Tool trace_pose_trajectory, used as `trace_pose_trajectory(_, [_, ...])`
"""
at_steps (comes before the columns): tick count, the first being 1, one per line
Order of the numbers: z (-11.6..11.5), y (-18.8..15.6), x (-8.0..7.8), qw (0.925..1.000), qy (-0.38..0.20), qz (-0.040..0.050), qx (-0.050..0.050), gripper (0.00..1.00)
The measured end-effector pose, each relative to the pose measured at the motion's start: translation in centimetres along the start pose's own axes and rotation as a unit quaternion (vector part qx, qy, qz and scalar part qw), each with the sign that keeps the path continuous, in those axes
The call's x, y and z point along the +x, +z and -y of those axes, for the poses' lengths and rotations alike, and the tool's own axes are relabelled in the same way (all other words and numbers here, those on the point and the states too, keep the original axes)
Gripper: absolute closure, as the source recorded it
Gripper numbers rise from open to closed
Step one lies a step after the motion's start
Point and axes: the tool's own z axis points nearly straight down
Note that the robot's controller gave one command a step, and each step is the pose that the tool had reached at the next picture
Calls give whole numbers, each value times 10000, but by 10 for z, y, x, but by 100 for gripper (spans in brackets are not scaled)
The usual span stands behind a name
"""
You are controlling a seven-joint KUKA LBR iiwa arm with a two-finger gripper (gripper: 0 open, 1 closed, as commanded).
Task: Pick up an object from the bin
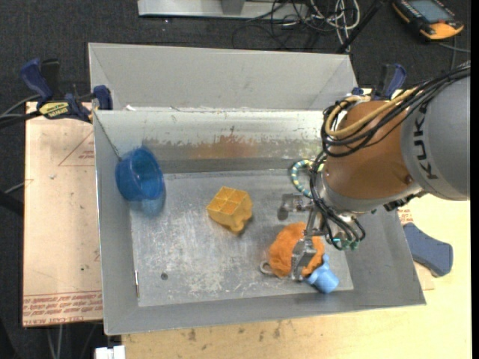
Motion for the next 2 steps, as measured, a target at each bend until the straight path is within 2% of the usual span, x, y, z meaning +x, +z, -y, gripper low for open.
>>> trace_pose_trajectory(1, [0,-4,-2,10000,-2,39,2,0])
trace_pose_trajectory(2, [51,63,16,9992,-390,75,5,0])
